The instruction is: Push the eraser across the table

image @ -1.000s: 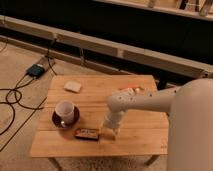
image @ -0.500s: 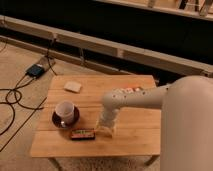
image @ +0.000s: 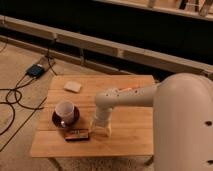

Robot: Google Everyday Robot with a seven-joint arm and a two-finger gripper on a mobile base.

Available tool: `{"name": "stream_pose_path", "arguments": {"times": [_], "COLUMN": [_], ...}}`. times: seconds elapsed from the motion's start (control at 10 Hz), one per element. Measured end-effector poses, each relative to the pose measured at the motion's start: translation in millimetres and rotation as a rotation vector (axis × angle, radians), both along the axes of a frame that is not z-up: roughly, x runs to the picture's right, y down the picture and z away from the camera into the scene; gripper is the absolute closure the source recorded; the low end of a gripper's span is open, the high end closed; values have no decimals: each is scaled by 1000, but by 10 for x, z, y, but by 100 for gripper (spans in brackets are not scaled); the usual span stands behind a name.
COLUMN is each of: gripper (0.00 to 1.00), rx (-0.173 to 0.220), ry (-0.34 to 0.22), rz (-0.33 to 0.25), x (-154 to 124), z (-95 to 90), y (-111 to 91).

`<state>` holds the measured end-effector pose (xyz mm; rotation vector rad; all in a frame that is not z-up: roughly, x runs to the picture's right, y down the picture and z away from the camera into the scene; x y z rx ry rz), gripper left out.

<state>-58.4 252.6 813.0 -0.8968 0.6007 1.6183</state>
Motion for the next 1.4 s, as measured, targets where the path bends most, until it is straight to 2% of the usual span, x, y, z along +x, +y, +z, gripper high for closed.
{"name": "stream_pose_path", "arguments": {"times": [0.6, 1.4], "gripper": [35, 35], "rx": [-16, -42], "ry": [-61, -151], "rz": [-23, -58], "x": [-307, -703], "z": [-83, -298], "y": [53, 155]}}
